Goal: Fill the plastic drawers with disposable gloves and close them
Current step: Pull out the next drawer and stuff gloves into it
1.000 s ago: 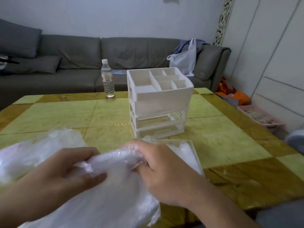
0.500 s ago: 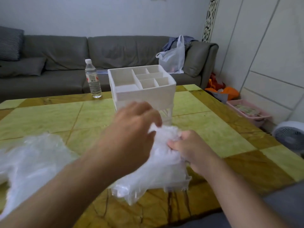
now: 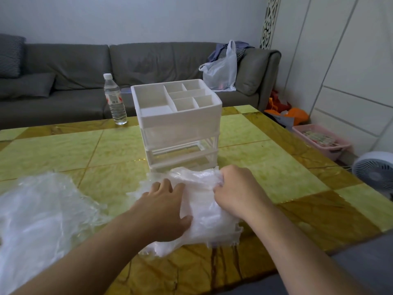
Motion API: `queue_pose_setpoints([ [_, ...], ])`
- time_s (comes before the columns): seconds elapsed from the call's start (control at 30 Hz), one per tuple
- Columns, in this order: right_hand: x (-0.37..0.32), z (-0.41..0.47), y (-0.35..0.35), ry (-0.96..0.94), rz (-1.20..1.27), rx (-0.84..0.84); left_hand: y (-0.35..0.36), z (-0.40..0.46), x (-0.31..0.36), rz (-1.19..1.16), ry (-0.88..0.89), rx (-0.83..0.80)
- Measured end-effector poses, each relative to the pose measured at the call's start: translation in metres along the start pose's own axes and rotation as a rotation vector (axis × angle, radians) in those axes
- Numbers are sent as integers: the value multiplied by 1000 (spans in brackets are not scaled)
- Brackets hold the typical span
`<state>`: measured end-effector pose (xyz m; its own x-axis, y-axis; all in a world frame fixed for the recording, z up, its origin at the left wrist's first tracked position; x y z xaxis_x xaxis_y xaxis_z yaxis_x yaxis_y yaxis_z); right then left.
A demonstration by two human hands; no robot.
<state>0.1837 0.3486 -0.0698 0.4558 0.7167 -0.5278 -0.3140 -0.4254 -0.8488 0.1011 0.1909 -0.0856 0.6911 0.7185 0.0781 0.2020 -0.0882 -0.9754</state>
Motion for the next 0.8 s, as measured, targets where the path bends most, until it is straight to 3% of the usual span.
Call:
queue_pose_setpoints([
  [0.3, -10, -7, -5, 155, -281, -3, 20, 17, -4, -48, -26, -69],
  [0.43, -41, -13, -9, -30, -342, 90, 26, 23, -3, -39, -48, -87],
  [0.53, -66, -23, 4, -182, -194, 8, 29, 28, 2, 25, -21, -89],
  [0.67, -55, -16, 33, -106, -216, -144, 31, 26, 0, 25, -24, -105],
  [0.8, -42, -10, 25, -43, -327, -140, 36, 26, -7, -68, -37, -80],
])
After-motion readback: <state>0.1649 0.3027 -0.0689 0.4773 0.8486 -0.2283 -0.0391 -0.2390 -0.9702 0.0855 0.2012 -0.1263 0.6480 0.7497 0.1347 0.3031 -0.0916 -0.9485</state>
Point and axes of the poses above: each hand's wrist, its own z-axis towards the middle knuckle, its own y-axis out of the palm, x = y × z, the point moved 4 cm from there along z, towards the middle knuckle, and after that the axes turned 3 degrees about -y, right-handed, at the moved point
